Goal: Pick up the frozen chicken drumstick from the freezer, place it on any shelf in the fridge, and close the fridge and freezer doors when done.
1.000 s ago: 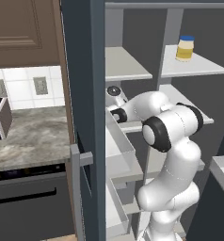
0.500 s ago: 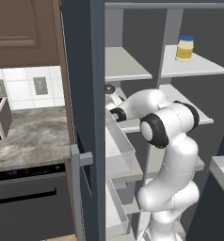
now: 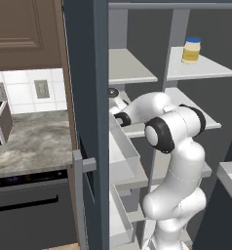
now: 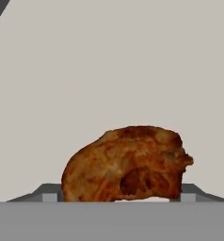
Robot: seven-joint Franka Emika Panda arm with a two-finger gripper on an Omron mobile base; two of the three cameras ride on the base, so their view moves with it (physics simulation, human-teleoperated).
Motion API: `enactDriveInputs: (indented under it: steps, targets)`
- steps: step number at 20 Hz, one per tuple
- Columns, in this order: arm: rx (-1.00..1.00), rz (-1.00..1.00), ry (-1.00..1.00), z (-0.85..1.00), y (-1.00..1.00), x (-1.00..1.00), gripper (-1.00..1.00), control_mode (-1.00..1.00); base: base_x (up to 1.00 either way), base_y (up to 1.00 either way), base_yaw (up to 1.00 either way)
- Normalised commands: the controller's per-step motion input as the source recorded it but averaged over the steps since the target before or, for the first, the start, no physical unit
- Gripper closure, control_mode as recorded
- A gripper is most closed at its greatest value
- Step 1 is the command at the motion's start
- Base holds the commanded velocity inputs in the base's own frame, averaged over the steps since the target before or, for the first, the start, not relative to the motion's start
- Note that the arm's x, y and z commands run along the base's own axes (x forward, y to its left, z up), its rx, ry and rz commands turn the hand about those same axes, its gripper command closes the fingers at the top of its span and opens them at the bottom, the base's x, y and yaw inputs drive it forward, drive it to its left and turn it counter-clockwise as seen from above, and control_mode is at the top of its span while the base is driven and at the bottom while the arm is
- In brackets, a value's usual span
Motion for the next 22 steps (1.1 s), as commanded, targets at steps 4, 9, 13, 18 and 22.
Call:
enactDriveInputs:
  steps: [4, 9, 13, 18, 22]
  targets:
    - [0.0, 0.0, -0.02, 0.0, -0.24, -0.13, 1.0, -1.0, 0.0, 0.0, 0.0]
    - [0.01, 0.0, -0.07, 0.0, -0.48, -0.37, 1.0, -1.0, 0.0, 0.0, 0.0]
    - [0.03, 0.0, -0.14, 0.01, -0.54, -0.71, 1.0, -1.0, 0.0, 0.0, 0.0]
    - [0.02, 0.0, -0.25, 0.31, -0.25, -1.0, 1.0, -1.0, 0.0, 0.0, 0.0]
    - [0.0, 0.01, -0.32, 0.87, 0.01, -1.0, 1.0, -1.0, 0.0, 0.0, 0.0]
